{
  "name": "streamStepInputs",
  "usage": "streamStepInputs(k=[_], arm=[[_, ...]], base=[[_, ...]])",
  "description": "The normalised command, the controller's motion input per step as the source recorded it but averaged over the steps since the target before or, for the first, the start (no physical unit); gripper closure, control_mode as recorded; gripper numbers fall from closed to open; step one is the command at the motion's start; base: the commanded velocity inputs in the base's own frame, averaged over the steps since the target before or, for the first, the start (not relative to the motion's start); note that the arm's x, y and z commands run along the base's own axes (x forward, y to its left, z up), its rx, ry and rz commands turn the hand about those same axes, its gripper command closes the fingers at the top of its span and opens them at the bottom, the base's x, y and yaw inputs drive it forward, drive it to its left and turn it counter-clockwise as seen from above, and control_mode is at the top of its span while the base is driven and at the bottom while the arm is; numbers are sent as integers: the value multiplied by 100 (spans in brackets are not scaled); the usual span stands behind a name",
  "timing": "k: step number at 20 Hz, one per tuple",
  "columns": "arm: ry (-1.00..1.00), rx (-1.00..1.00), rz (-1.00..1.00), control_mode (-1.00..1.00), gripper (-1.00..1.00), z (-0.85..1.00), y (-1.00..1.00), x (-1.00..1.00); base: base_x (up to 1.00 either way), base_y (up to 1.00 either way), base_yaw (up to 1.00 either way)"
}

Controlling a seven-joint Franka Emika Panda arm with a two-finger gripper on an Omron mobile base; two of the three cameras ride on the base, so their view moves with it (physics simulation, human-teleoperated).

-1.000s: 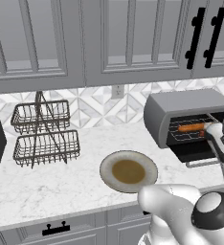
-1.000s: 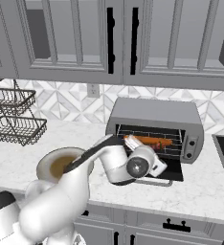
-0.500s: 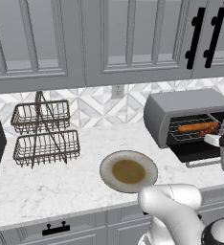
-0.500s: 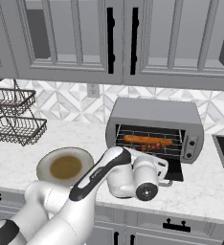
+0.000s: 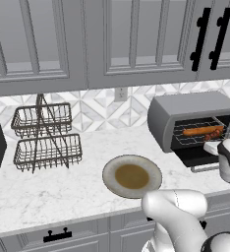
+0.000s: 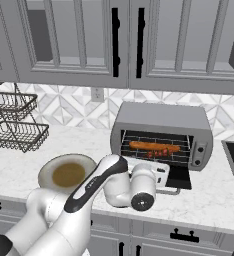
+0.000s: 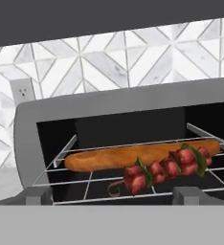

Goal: Pick up the kebab skewer and baguette bread, and place them inside the toaster oven. Close the toaster oven door and start by setting the timer.

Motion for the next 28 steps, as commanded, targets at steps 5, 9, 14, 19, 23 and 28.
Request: streamStepInputs(k=[5,9,14,19,23,28], arm=[[-3,-12,0,-100,-100,-5,0,0],[0,-3,0,-100,-100,-6,-2,0],[-1,-2,0,-100,-100,-28,-8,-2],[0,-5,0,-100,-100,-15,0,0],[0,-6,-1,-100,-100,0,0,21],[0,-1,-2,-100,-100,-1,0,25]], base=[[0,0,0],[0,0,0],[0,0,0],[0,0,0],[0,0,0],[0,0,0]])
